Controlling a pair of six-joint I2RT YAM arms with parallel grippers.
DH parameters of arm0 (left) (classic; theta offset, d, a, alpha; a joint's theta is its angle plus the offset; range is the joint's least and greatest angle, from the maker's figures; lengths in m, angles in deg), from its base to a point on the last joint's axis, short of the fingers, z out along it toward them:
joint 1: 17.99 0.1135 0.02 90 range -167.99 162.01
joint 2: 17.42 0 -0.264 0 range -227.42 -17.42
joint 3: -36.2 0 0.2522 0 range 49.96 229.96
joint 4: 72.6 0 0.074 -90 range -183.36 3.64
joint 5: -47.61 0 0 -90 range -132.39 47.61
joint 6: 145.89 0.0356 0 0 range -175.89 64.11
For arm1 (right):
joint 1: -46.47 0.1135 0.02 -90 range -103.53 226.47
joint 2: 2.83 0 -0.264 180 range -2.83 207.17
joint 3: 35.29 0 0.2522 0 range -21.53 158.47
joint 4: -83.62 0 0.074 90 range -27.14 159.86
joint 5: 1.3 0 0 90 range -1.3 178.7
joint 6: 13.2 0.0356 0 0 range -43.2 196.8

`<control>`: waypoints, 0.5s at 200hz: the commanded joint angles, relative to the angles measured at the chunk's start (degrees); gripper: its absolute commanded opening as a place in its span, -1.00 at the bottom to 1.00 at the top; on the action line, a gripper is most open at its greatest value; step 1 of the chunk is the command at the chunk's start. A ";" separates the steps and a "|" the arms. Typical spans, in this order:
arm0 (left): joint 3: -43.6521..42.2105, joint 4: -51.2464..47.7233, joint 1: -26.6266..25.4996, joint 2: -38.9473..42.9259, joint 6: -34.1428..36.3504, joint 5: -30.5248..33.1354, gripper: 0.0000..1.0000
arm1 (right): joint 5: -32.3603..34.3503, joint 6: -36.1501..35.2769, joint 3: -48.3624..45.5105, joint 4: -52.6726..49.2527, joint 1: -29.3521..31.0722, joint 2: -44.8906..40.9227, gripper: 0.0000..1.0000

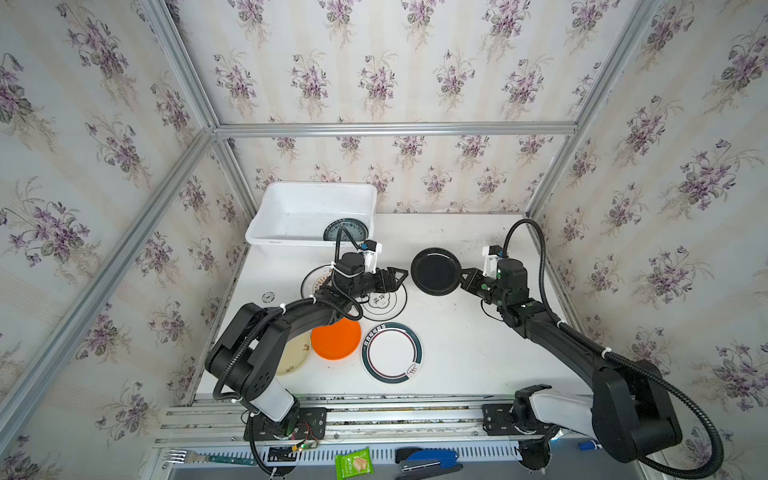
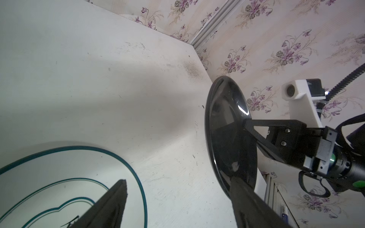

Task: Place the plates into the plastic bin on the countertop
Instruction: 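Lift the black plate upright with the right gripper toward the left gripper, then grasp the black plate rim with the left gripper from the right gripper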

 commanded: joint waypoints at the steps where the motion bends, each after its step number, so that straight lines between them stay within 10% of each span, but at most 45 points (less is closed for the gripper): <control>1: 0.41 4.29 -0.71 -0.73 -2.02 -2.09 0.67 | -1.31 0.64 0.33 3.90 0.36 0.41 -1.00; 100: 3.62 4.67 -2.31 -4.47 -3.98 -3.04 0.25 | -5.17 2.69 0.00 7.43 1.29 2.58 -1.00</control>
